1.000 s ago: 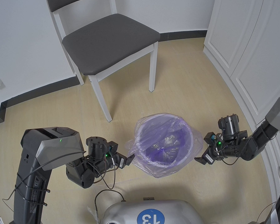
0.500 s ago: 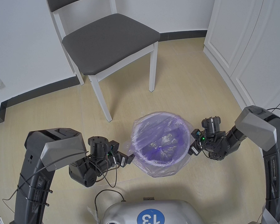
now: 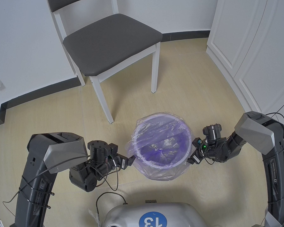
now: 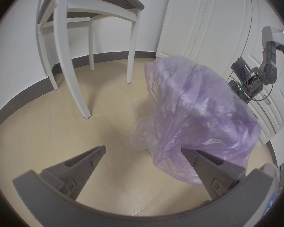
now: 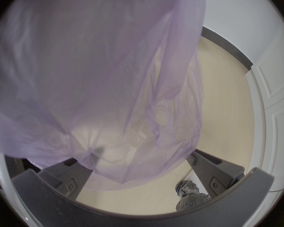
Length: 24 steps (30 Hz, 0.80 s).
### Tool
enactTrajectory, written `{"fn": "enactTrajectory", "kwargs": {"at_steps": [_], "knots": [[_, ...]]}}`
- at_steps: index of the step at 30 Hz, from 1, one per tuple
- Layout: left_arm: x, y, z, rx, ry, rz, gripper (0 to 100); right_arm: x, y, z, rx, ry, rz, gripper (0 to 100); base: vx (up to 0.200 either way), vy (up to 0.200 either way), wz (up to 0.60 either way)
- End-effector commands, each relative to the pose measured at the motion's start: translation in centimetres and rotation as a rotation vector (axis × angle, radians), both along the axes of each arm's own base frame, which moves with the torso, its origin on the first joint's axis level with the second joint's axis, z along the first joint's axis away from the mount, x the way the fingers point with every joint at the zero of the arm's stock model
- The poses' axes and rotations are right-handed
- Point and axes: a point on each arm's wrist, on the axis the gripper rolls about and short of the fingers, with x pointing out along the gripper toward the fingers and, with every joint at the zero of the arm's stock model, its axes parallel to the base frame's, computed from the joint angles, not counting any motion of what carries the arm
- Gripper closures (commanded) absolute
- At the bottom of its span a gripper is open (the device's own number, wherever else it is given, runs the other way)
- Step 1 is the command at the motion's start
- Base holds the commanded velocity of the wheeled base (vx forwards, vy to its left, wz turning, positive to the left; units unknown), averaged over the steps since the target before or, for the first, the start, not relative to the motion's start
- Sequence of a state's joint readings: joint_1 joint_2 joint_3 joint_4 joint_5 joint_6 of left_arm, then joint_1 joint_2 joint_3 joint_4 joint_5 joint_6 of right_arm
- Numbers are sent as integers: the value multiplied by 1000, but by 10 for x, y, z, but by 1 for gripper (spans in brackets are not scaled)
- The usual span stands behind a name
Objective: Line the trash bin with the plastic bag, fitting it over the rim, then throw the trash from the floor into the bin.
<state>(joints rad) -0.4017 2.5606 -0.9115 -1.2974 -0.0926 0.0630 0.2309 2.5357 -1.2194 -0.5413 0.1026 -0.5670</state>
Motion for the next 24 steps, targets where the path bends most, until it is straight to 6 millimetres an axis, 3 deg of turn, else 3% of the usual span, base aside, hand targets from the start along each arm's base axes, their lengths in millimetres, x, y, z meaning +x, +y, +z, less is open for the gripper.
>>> {"fn": "enactTrajectory", "kwargs": {"at_steps": [1, 5, 14, 20, 24], "knots": [[-28, 12, 39, -71, -37, -7, 0, -24, -5, 45, 24, -38, 21, 0, 0, 0, 0], [-54, 20, 48, -78, -9, -52, 0, -47, -8, 71, 24, -51, 30, 0, 0, 0, 0], [-82, 34, 54, -70, -17, -85, 0, -85, -11, 108, 31, -82, 25, 0, 0, 0, 0], [-62, 5, 80, -61, -149, -160, 0, -111, -19, 123, 39, -81, -38, 0, 0, 0, 0], [-39, -16, 95, 40, -173, -204, 0, -122, -22, 119, 48, -58, -59, 0, 0, 0, 0]]}}
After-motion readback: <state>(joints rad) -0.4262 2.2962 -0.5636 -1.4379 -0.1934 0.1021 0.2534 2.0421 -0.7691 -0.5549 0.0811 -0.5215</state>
